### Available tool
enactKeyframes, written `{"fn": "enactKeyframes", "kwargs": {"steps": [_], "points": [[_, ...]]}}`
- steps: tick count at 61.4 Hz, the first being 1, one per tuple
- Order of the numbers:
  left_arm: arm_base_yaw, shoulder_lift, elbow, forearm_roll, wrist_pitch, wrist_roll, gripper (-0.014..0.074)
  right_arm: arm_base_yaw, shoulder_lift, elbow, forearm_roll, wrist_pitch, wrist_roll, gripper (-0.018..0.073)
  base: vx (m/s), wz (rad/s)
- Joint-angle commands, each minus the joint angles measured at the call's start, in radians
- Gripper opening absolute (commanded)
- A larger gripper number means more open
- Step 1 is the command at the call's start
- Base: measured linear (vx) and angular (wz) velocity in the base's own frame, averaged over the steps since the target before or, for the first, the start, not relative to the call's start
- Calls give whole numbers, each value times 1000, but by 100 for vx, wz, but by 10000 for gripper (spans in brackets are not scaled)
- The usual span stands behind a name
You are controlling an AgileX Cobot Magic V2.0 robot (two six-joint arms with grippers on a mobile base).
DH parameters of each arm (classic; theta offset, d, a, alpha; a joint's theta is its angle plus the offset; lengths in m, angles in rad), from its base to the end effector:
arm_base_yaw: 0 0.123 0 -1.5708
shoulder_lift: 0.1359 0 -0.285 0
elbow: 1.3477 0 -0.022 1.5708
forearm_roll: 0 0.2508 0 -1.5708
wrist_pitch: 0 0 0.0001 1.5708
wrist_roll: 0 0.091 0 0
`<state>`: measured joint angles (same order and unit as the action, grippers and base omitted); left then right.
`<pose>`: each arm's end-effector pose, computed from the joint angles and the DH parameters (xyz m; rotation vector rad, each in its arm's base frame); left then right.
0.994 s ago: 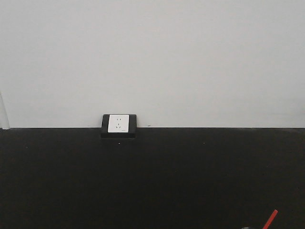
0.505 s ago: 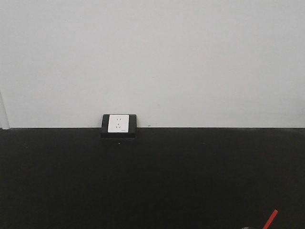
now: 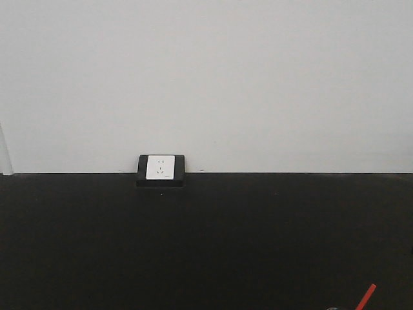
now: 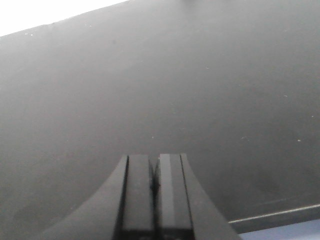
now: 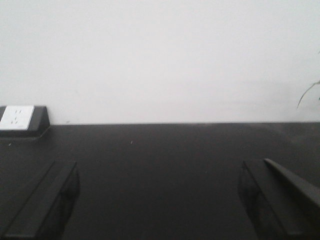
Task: Grab beaker from right and move to left
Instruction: 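Lift the clear beaker off the bench with the right gripper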
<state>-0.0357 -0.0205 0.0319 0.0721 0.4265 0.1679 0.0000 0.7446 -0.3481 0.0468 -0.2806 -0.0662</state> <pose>0.0508 0.0009 0.1655 0.2383 1.9089 0.1615 0.1551 -0.0012 0.2846 -0.0069 1.5998 -0.0269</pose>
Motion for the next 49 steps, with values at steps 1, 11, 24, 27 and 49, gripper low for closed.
{"fn": "enactKeyframes", "kwargs": {"steps": [1,11,24,27,49], "points": [[-6,-6,19,0,-77,-1,-6,-5,24,79,-36,-257,16,668,0,0],[-6,-6,19,0,-77,-1,-6,-4,119,333,-131,-562,179,608,0,0],[-6,-6,19,0,-77,-1,-6,-4,297,382,-295,-707,271,528,0,0],[-6,-6,19,0,-77,-1,-6,-4,342,383,-337,-751,257,519,0,0],[-6,-6,19,0,-77,-1,-6,-4,787,384,-333,-1064,170,516,0,0]]}}
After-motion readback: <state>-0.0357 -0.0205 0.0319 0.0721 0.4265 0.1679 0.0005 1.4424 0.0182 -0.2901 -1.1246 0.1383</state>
